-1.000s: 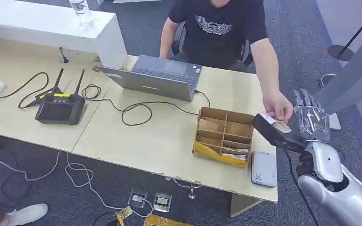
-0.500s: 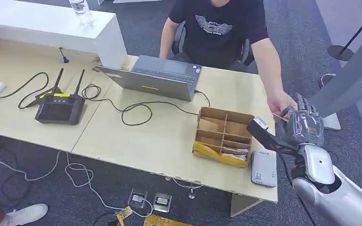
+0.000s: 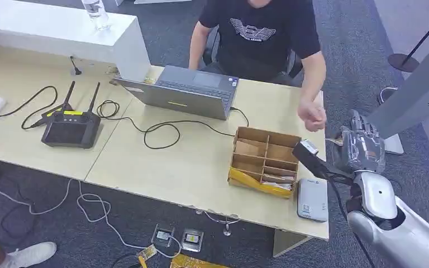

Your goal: Pass the card to the sensor for recognition and then transmit it.

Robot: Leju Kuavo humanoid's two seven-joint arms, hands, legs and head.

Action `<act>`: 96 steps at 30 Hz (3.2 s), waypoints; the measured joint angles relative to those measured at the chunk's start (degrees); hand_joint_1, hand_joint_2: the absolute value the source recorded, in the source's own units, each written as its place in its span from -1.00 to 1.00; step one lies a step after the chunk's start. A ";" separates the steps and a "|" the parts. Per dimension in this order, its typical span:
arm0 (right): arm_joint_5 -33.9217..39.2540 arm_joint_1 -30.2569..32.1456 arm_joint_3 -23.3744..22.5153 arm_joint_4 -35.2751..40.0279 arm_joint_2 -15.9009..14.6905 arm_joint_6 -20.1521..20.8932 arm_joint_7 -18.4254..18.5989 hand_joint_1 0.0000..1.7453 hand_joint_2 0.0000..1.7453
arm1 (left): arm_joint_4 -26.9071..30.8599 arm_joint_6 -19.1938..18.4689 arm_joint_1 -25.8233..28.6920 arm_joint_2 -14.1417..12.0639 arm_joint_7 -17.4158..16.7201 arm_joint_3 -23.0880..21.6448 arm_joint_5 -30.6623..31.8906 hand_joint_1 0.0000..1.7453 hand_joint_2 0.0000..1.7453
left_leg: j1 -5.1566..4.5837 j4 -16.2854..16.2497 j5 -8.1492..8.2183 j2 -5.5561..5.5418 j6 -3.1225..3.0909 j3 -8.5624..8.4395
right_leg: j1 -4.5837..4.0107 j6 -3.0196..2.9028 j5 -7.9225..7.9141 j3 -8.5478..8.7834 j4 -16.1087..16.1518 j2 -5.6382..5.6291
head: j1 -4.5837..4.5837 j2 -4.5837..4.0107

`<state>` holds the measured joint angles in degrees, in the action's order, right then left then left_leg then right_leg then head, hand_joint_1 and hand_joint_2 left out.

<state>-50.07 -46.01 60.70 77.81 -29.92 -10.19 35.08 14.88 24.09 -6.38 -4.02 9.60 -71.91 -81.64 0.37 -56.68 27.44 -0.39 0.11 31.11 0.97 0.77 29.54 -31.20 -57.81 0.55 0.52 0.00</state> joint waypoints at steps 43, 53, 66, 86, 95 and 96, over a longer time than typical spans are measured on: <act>3.70 15.79 -3.21 7.47 -4.04 2.80 -0.50 1.00 1.00 | 0.07 -0.20 0.00 -0.02 -1.11 0.00 0.26 -1.00 -1.00 | 0.01 0.01 0.03 0.16 0.01 0.03 | -0.01 0.00 0.00 0.00 0.01 -0.09 | 0.00 0.00; 5.73 15.74 -2.69 4.46 -1.97 0.79 -0.79 1.00 1.00 | 0.07 -0.22 0.00 -0.20 -1.20 0.00 0.39 -1.00 -1.00 | 0.00 0.01 0.03 0.17 0.01 0.03 | 0.00 0.00 0.00 -0.01 0.01 -0.09 | 0.00 0.00; 7.39 17.79 -2.80 1.03 -1.31 -0.04 -0.79 1.00 1.00 | 0.07 -0.37 0.01 -0.57 -1.27 0.00 0.77 -1.00 -1.00 | 0.01 0.01 0.03 0.18 0.01 0.01 | -0.01 0.00 0.00 -0.01 0.01 -0.11 | -0.02 0.00; 6.75 18.29 -2.80 -1.49 0.26 1.51 -2.34 1.00 1.00 | 0.09 0.00 0.02 -0.83 -1.44 0.00 0.44 -1.00 -1.00 | 0.01 0.01 0.03 0.18 0.01 -0.02 | -0.01 0.00 0.00 0.03 0.01 -0.11 | 0.00 0.00; 7.30 18.32 -2.86 -1.99 0.44 0.83 -2.43 1.00 1.00 | 0.09 0.11 0.02 -0.85 -1.66 0.00 0.44 -1.00 -1.00 | 0.01 0.01 0.03 0.19 0.01 -0.04 | 0.00 0.00 0.00 0.03 0.01 -0.12 | -0.02 0.00; 7.32 18.32 -2.86 -2.01 0.44 0.81 -2.43 1.00 1.00 | 0.09 0.09 0.02 -0.85 -1.66 0.00 0.44 -1.00 -1.00 | 0.01 0.01 0.03 0.19 0.01 -0.05 | 0.00 0.00 0.00 0.03 0.01 -0.12 | 0.00 0.00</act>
<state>-42.75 -27.69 57.83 75.80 -29.49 -9.38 32.65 14.97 24.17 -6.37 -4.87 7.93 -71.91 -81.20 0.38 -56.67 27.46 -0.20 0.12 31.06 0.97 0.77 29.54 -31.17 -57.79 0.43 0.52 0.00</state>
